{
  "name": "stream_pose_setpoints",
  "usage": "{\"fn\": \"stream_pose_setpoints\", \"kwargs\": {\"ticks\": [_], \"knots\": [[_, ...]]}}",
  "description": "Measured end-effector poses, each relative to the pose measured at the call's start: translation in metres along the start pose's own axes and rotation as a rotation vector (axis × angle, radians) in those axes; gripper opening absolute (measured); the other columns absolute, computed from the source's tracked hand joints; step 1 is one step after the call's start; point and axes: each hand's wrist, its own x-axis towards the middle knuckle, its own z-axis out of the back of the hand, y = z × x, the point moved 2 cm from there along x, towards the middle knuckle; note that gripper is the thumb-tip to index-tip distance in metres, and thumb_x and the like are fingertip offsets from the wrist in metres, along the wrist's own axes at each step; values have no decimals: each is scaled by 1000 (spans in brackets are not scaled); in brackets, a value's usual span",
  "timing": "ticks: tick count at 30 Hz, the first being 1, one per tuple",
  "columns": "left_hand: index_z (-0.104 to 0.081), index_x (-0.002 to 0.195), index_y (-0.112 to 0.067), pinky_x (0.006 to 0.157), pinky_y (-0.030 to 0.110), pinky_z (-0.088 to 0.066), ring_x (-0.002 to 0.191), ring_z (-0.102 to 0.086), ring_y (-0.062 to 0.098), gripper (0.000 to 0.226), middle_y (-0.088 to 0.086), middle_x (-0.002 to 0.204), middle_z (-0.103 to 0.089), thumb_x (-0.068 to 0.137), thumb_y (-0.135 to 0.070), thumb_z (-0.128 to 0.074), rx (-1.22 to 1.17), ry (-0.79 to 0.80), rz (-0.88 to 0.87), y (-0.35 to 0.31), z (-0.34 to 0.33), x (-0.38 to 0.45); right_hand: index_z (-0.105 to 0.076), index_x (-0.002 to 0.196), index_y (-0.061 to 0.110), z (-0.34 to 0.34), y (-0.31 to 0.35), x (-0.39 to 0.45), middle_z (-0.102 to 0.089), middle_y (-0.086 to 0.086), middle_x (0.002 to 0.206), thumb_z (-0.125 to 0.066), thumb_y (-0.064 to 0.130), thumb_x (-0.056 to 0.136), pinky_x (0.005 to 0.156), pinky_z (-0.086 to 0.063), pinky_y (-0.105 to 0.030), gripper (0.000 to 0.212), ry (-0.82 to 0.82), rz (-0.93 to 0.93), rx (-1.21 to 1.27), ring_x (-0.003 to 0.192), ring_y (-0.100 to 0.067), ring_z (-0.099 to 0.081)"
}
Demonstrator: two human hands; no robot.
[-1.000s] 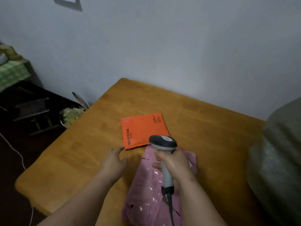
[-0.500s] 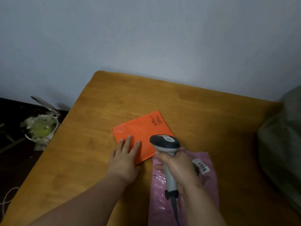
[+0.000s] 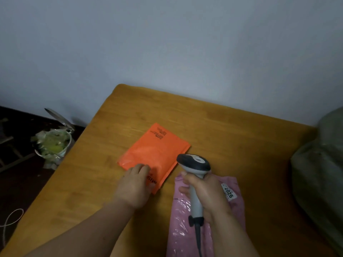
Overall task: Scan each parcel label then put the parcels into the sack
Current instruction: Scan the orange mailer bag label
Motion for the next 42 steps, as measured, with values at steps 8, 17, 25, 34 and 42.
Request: {"fn": "stream_pose_setpoints", "kwargs": {"ticks": [8, 17, 25, 34, 42], "knots": [[-1, 157, -44, 122, 45, -12, 154, 5, 29, 95, -6, 167, 9, 84, -65, -58, 59, 98, 49, -27, -22, 10, -74, 91, 21, 14, -8, -1, -78, 9, 79, -78, 22, 84, 88, -59, -49, 8, 30, 58, -60, 71, -22, -77], [-32, 152, -27, 104, 41, -43, 128, -45, 30, 67, 1, 149, -41, 88, -30, -55, 113, -15, 45, -21, -16, 15, -77, 94, 15, 5, -25, 19, -78, 2, 78, -78, 17, 85, 71, -60, -35, 9, 26, -22, -3, 69, -24, -77], [-57, 132, -18, 82, 40, -51, 100, -66, 33, 47, 13, 118, -68, 87, -4, -62, -465, -185, 267, -15, 15, 8, -76, 92, 13, 13, -19, 11, -78, 3, 77, -77, 14, 85, 67, -58, -32, 7, 6, -10, 55, 72, -25, -77], [-66, 117, -17, 61, 37, -58, 73, -65, 26, 57, 17, 98, -72, 70, 7, -46, -1991, 82, 438, -19, 48, -51, -72, 113, 6, 22, 0, -11, -76, -10, 101, -83, 25, 69, 78, -54, -40, 49, 114, 22, 358, 89, -24, -71], [-70, 120, -17, 63, 46, -62, 83, -74, 33, 53, 20, 112, -72, 83, 4, -37, -2158, 172, 314, -52, 66, -89, -73, 115, 7, 24, 27, -53, -76, -16, 111, -81, 23, 68, 97, -54, -57, 50, 265, 101, 347, 106, -37, -71]]}}
